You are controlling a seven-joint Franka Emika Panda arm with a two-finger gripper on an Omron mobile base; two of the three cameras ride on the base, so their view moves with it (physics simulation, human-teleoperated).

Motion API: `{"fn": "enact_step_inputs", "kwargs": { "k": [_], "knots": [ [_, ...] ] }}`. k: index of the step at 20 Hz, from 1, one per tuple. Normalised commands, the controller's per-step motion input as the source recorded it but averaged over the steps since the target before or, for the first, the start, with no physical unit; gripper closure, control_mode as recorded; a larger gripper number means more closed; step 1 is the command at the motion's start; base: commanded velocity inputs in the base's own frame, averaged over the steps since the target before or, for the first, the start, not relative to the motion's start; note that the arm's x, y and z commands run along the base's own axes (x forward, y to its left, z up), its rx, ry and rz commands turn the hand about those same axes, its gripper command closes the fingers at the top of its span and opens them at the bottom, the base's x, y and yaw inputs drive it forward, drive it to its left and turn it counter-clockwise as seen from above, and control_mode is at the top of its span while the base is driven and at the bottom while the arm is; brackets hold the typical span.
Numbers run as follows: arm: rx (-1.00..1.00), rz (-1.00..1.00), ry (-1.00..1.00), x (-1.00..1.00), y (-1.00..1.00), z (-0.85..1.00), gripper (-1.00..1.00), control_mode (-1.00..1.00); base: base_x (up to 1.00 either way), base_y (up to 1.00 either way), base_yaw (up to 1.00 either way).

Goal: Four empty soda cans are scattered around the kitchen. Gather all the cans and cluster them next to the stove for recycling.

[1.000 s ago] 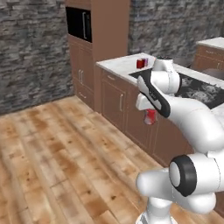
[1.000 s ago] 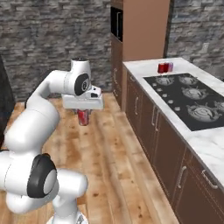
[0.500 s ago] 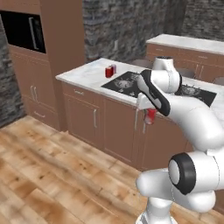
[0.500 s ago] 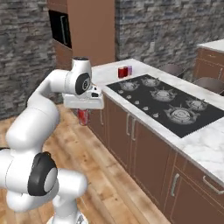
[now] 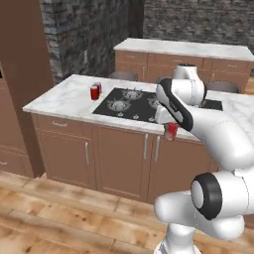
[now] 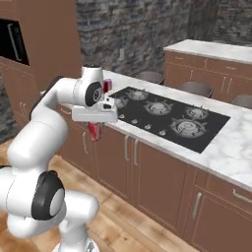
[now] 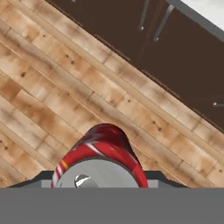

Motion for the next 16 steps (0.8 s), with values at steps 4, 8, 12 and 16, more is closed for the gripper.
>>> {"fn": "enact_step_inputs", "kwargs": {
  "k": [4,8,12,16],
  "knots": [
    [0.0,0.0,0.0,0.0,0.0,0.0,1.0,1.0,0.01,0.77,-0.43],
    [0.0,0.0,0.0,0.0,0.0,0.0,1.0,1.0,0.0,0.83,-0.41],
    [0.0,0.0,0.0,0.0,0.0,0.0,1.0,1.0,0.24,0.94,-0.41],
    [0.0,0.0,0.0,0.0,0.0,0.0,1.0,1.0,0.49,0.88,-0.45]
  ]
}}
